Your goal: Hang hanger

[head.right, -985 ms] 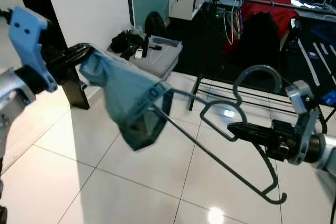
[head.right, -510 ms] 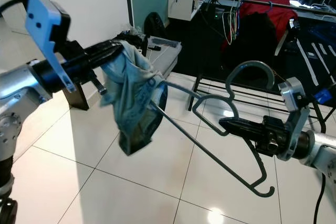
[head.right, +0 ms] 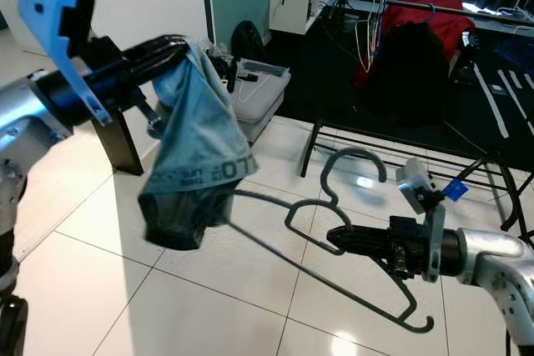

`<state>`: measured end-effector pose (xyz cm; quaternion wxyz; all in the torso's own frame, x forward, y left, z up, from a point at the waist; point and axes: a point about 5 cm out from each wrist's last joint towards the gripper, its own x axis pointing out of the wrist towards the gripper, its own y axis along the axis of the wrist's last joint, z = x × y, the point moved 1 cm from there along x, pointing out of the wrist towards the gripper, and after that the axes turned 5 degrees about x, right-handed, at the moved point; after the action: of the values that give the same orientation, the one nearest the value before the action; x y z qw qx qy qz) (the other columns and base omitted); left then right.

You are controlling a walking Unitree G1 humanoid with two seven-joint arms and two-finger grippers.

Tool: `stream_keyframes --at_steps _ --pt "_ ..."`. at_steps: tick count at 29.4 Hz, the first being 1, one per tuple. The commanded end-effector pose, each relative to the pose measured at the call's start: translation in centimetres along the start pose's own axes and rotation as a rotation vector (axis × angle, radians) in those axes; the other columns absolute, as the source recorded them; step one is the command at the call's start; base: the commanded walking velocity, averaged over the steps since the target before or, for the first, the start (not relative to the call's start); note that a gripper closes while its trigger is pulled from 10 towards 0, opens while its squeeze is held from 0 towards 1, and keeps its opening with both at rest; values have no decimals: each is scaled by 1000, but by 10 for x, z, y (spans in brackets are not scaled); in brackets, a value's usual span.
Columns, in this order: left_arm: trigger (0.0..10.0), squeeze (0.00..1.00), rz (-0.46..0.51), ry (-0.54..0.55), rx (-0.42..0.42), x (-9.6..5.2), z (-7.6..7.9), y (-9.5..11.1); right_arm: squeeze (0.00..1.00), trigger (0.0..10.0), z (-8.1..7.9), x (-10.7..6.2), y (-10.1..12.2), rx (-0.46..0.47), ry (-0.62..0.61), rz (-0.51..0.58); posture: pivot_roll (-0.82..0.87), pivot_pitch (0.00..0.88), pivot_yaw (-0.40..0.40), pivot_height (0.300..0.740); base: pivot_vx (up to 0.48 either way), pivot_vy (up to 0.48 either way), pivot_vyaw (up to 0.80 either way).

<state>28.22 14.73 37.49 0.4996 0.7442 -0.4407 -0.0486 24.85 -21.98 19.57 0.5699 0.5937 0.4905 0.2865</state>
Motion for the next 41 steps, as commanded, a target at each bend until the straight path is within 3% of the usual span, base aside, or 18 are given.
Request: stream_keyframes --at_steps 1,8,11,21,27,29,35,38,41 --pt "0 0 8 -13 8 -1 -2 5 0 10000 3 -2 -1 -25 -34 -4 38 50 -55 740 0 0 0" --pt "0 0 53 -51 -19 5 2 14 0 10000 15 3 25 -127 -129 140 44 44 -41 740 0 0 0" --pt "0 0 51 -58 -30 7 5 13 0 10000 9 5 38 -163 -89 197 44 43 -40 740 0 0 0" --pt "0 0 27 -64 -62 15 12 4 0 10000 -8 4 49 -165 46 229 27 34 -35 740 0 0 0" --pt "0 0 7 -64 -80 19 17 -1 0 10000 -6 3 61 -178 26 314 27 30 -34 740 0 0 0" --pt "0 0 -21 -53 -94 21 20 -7 0 10000 -9 3 70 -176 53 380 27 33 -34 740 0 0 0" --pt "0 0 -81 -29 -96 21 21 -18 0 10000 -12 3 80 -184 65 446 26 37 -35 740 0 0 0" --pt "0 0 -171 83 -64 18 7 -36 0 10000 -24 0 95 -190 143 532 25 43 -36 740 0 0 0" --pt "0 0 -211 112 -46 17 3 -43 0 10000 -28 -1 99 -188 174 549 24 43 -36 740 0 0 0"
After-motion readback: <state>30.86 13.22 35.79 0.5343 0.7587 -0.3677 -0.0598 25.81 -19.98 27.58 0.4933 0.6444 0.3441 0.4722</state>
